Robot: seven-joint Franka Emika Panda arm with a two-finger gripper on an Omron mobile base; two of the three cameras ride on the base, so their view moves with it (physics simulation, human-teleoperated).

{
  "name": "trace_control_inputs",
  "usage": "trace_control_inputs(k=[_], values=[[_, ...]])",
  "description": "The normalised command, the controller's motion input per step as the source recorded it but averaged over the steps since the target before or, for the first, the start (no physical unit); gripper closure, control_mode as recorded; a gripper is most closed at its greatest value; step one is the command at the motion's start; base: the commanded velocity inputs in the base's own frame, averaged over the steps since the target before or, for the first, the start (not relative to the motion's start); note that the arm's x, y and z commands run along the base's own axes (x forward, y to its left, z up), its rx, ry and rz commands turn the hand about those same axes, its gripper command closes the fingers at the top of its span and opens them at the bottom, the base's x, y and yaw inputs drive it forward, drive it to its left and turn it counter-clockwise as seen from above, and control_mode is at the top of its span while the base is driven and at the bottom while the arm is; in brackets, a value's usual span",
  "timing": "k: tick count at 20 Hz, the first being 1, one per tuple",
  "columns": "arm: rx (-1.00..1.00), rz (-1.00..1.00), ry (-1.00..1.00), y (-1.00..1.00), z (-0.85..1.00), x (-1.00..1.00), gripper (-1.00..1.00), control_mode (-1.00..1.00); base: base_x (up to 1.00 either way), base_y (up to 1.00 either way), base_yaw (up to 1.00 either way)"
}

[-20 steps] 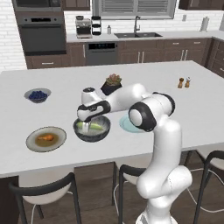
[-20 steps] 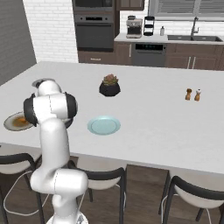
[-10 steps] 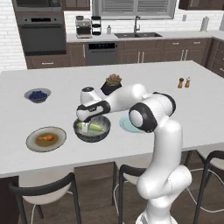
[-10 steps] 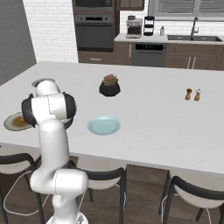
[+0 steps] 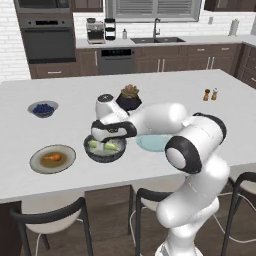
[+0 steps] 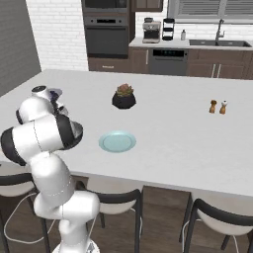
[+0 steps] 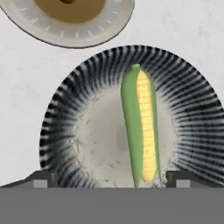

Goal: Pick the chicken drumstick and corn from their plates and place them in the bowl. Then put the bowl in the fridge.

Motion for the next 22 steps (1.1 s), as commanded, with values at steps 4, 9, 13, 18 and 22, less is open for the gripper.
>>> trace_control_inputs(k=[4, 9, 13, 18, 22], values=[[0.13, -0.32, 0.00, -0.64, 0.57, -0.65, -1.00, -1.00, 0.00, 0.00, 0.00], [0.16, -0.43, -0.01, -0.74, 0.33, -0.60, -1.00, -1.00, 0.00, 0.00, 0.00], [0.13, -0.49, 0.00, -0.77, 0.38, -0.53, -1.00, -1.00, 0.00, 0.00, 0.00], [0.10, -0.51, 0.02, -0.71, 0.46, -0.66, -1.00, -1.00, 0.00, 0.00, 0.00], [0.19, -0.26, -0.03, -0.77, 0.13, -0.74, -1.00, -1.00, 0.00, 0.00, 0.00]])
